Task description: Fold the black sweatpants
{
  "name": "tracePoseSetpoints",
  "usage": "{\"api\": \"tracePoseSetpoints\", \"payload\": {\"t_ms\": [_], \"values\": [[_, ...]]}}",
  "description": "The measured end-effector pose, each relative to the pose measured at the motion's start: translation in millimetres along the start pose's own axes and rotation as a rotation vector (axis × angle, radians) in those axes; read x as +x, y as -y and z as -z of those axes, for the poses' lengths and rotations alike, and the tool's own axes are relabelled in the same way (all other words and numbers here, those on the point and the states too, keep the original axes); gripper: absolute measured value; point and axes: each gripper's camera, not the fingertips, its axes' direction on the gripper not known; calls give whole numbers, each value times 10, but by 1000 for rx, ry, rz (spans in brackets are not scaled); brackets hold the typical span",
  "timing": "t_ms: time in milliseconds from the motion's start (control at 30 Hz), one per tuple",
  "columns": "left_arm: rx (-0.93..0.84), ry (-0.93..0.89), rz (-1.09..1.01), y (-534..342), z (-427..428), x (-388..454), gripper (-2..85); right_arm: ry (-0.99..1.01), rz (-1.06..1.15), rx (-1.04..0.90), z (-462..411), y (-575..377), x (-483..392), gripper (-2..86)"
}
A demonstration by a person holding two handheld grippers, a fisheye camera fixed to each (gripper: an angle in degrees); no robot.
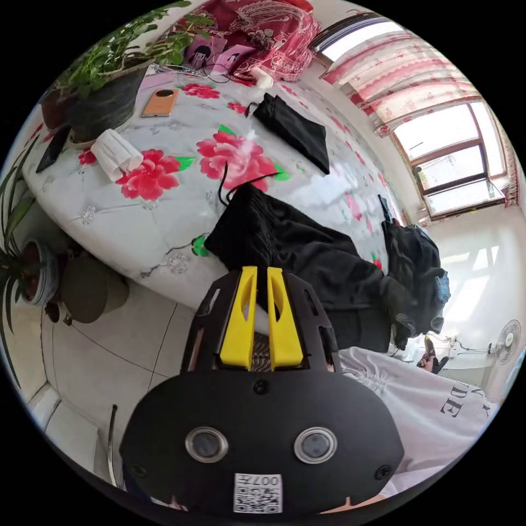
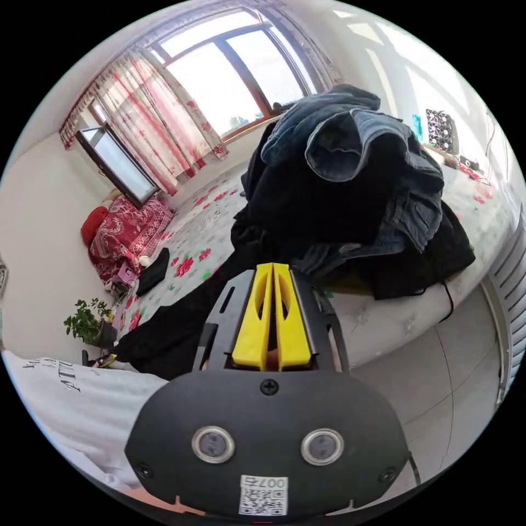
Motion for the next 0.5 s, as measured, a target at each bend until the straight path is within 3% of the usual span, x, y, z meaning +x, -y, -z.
{"api": "tracePoseSetpoints", "payload": {"t_ms": [67, 233, 500], "values": [[11, -2, 35, -96, -66, -96, 21, -6, -81, -142, -378, -284, 171, 12], [82, -111, 153, -83, 41, -309, 26, 13, -133, -255, -1059, -484, 186, 33], [52, -63, 186, 173, 101, -271, 27, 19, -241, -283, -1877, -55, 340, 61]]}}
